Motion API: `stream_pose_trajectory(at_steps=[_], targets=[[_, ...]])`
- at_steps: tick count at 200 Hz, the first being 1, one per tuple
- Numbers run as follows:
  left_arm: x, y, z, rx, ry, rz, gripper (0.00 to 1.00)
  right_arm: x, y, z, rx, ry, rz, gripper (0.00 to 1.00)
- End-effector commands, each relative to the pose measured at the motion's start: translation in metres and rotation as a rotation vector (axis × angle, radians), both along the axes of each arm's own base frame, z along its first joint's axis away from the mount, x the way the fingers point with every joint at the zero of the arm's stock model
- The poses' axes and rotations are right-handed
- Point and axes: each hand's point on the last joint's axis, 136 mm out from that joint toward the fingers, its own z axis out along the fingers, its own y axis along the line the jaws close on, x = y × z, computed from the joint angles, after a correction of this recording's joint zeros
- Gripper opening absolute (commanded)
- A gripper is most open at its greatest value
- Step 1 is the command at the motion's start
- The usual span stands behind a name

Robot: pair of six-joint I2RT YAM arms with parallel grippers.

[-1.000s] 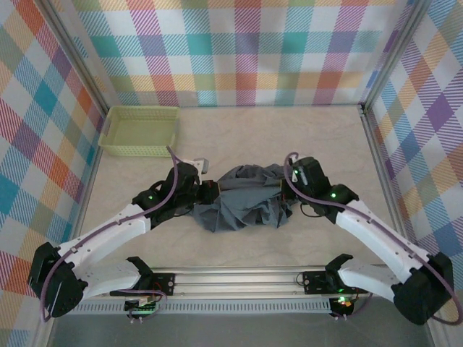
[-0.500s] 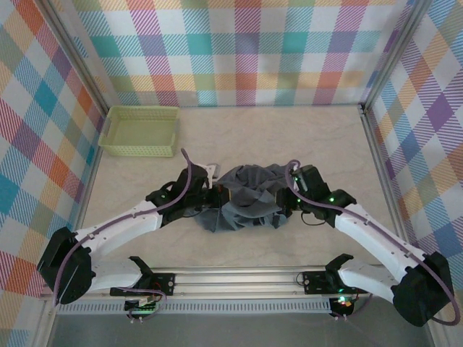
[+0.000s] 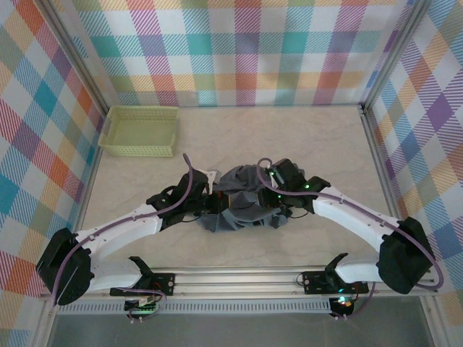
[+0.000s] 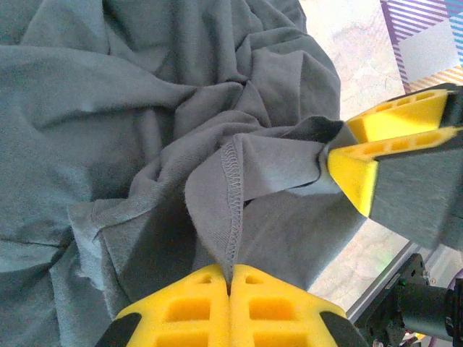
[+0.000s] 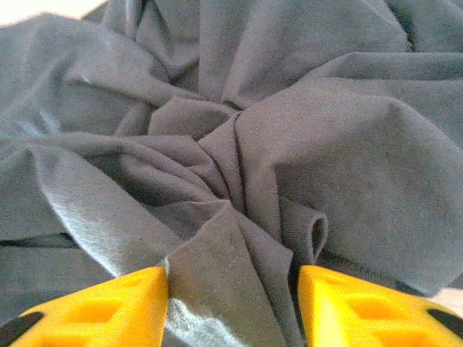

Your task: Fold the inside-out t-shirt

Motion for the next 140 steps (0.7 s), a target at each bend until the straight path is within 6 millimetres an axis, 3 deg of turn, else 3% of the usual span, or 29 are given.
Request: stream_pose_trajectory(at_steps=[1,43,75,93,140], targets=[[0.000,-0.003,0.008,-0.010,-0.037,-0.016,0.00,0.014,0.006,0.018,0.013,-0.061,-0.003,0.36],[0.004,0.005,0.001,0.029,-0.034,0.025,0.00,0.018,-0.008,0.036,-0.008,-0.132,-0.055,0.10],[0.007,0.008,0.006,-0.008,-0.055,0.061,0.00,0.015,-0.022,0.043,-0.013,-0.165,-0.095,0.07],[0.008,0.005,0.006,-0.015,-0.052,0.057,0.00,0.013,-0.026,0.041,-0.002,-0.160,-0.108,0.00],[0.009,0.006,0.001,-0.026,-0.044,0.076,0.01,0.012,-0.049,0.048,0.074,-0.169,-0.206,0.00]])
